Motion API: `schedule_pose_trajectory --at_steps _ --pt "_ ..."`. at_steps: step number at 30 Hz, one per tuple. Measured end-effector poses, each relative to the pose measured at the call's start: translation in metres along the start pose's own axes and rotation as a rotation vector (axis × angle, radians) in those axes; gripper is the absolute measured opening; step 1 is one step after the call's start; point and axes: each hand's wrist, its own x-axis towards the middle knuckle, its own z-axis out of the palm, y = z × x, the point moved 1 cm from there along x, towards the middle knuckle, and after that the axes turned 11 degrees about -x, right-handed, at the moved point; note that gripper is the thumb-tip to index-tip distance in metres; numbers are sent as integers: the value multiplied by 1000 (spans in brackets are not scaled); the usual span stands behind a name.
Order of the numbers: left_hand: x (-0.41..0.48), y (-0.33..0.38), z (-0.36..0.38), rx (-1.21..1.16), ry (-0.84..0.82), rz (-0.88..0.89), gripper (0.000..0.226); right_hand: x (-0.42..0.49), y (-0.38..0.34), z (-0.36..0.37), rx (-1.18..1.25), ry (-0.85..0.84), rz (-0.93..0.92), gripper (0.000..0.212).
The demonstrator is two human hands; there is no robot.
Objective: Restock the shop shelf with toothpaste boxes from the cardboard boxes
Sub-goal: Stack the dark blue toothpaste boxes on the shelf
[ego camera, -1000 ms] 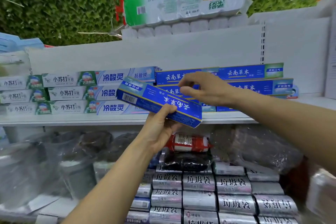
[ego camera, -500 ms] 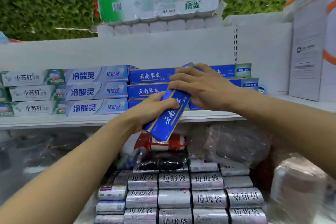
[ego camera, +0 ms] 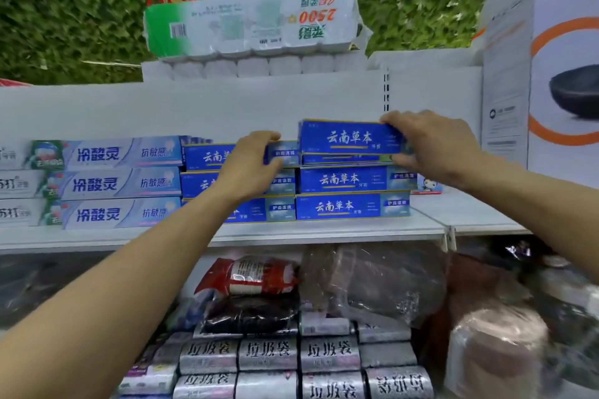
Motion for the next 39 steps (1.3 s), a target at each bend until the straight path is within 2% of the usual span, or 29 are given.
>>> schedule_pose_trajectory --at_steps 3,6,13,22,25,31,35,39 --pt "6 -3 11 180 33 62 48 14 5 7 -169 -45 -4 48" --pt "8 -3 15 242 80 73 50 27 4 18 -295 -82 -50 43" --pt "0 -6 18 226 106 68 51 41 2 34 -255 -115 -66 43" --pt "2 -2 13 245 62 38 51 39 2 41 -208 -206 -57 40" --pt "4 0 12 249 44 35 51 37 -3 38 -211 -236 -17 46" --pt "-7 3 3 146 48 19 50 17 -34 25 -165 -50 15 45" --pt "-36 7 -4 74 77 52 43 -6 -60 17 10 -12 28 42" --pt "-76 6 -10 -70 71 54 33 -40 -89 10 200 104 51 36"
